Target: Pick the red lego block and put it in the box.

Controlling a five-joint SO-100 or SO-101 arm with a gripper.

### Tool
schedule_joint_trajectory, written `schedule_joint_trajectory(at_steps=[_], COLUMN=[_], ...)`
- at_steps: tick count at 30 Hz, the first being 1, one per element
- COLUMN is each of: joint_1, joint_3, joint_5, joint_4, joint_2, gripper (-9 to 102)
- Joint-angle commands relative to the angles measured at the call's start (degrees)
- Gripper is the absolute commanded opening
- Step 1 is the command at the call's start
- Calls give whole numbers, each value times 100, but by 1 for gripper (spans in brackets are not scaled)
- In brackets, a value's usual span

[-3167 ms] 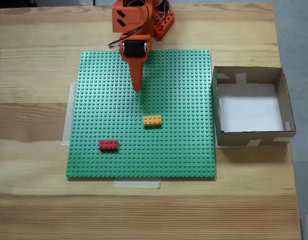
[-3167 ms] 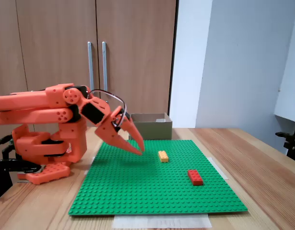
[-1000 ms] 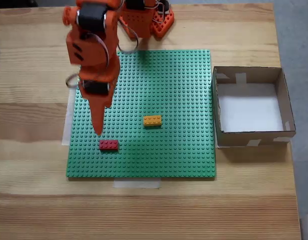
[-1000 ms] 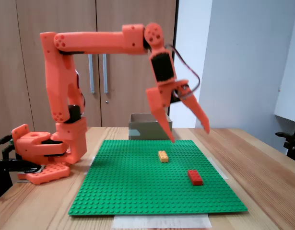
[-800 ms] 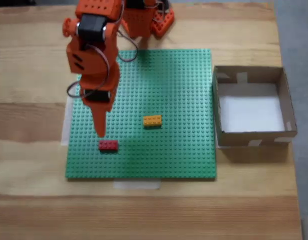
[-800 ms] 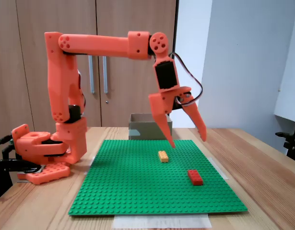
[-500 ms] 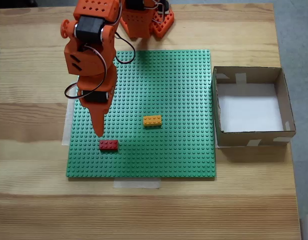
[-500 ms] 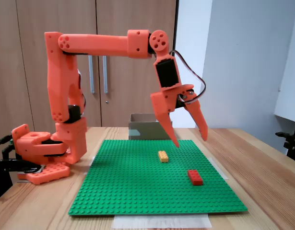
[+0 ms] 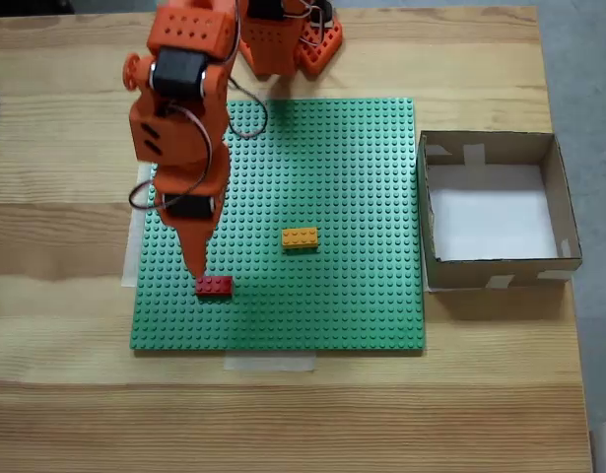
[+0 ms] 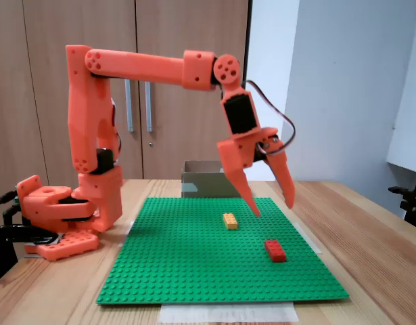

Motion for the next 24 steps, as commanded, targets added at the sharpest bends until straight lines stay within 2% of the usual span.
schedule_joint_trajectory(at_steps=[1,24], joint_1=[-44,97], joint_3=[-141,-105], joint_5=[-9,-229], joint_4=[-105,-738], joint_2=[-141,-747], gripper=[22,19])
